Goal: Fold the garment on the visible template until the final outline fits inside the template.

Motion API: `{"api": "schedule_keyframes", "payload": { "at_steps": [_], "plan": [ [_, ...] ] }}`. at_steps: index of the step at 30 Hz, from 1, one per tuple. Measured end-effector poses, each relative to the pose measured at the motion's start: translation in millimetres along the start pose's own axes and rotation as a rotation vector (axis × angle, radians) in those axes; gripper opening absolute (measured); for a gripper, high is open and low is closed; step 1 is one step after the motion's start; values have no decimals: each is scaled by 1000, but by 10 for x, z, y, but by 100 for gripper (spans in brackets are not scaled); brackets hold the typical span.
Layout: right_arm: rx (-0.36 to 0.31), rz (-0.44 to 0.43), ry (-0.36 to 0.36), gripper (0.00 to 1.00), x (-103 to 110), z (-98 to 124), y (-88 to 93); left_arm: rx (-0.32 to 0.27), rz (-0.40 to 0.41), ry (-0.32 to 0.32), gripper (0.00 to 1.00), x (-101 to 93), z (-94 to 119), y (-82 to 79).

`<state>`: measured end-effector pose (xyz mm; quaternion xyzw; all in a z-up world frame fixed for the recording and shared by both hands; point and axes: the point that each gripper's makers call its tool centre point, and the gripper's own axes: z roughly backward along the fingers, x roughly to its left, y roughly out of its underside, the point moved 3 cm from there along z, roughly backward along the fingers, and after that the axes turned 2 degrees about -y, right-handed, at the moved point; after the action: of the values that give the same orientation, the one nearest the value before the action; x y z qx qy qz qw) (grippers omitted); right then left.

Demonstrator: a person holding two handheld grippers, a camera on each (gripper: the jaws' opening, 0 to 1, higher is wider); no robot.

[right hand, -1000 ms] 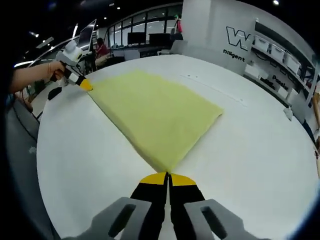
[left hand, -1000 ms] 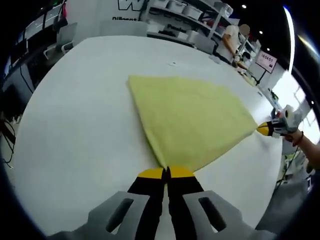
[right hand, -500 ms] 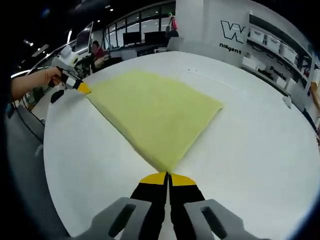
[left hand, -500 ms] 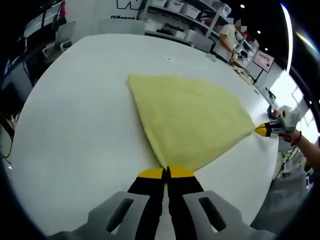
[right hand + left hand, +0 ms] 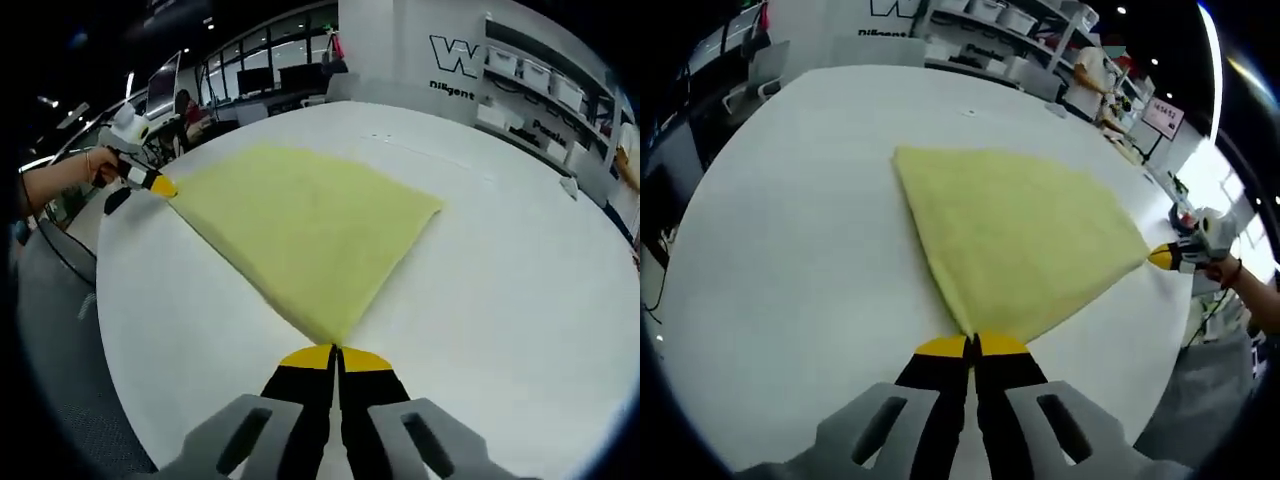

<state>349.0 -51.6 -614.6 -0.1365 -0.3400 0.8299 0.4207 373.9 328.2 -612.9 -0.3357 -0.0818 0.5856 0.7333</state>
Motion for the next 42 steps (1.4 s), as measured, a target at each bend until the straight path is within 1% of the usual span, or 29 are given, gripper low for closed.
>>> {"api": "schedule_keyframes", "payload": {
  "at_steps": [14, 21, 28, 32, 33, 34, 36, 37, 38, 40, 42],
  "plan": [
    [8, -27, -10, 0, 117, 65, 96, -1, 20, -2, 1, -4, 94, 159],
    [5, -30, -9, 0, 174, 96, 143, -1, 11, -7, 2, -16, 147, 232],
    [0, -37, -12, 0, 222, 113, 180, 1, 20, -10, 2, 2, 177, 270],
    [-2, -32, -13, 0, 227, 108, 182, -11, 49, -34, 3, 31, 178, 283],
    [-4, -34, -11, 0, 225, 107, 183, -17, 41, -34, 3, 24, 178, 289],
    [-7, -43, -10, 0, 224, 104, 186, -21, 39, -37, 3, 19, 185, 294],
    [-13, -86, 0, 0, 217, 92, 204, -26, 36, -37, 3, 16, 192, 297],
    [-33, -104, -2, 0, 221, 84, 187, -31, 59, -43, 3, 20, 192, 296],
    [-39, -124, 0, 0, 213, 86, 194, -34, 63, -44, 3, 25, 190, 295],
    [-49, -152, 0, 0, 215, 96, 198, -42, 57, -48, 3, 18, 197, 301],
    [-64, -161, 4, 0, 215, 95, 191, -48, 52, -52, 3, 14, 197, 300]
  ]
}}
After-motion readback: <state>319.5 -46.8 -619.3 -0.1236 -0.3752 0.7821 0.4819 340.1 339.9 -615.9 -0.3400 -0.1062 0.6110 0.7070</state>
